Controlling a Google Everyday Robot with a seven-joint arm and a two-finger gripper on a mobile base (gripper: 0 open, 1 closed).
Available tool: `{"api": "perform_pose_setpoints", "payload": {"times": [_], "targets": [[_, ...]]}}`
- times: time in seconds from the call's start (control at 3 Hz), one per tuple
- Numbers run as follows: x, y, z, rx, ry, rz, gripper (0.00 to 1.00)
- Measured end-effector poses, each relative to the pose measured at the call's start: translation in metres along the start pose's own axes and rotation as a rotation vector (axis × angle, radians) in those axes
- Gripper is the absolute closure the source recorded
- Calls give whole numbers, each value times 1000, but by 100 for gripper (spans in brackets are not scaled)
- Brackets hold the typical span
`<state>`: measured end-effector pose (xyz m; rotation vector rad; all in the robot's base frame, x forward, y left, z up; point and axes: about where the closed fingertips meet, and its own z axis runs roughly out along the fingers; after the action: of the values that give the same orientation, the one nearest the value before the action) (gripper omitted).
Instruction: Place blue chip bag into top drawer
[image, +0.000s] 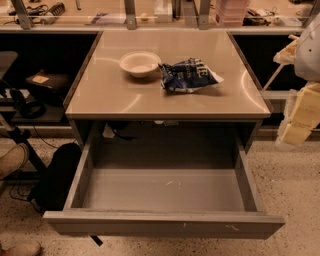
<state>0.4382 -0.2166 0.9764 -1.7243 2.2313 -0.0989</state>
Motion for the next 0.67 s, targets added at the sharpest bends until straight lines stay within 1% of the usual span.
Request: {"api": "perform_pose_setpoints", "payload": {"times": [0.33,0.67], "targets": [[-1,-1,-2,10,-9,-1,0],[-16,-29,6,-5,-41,-67,0]]}}
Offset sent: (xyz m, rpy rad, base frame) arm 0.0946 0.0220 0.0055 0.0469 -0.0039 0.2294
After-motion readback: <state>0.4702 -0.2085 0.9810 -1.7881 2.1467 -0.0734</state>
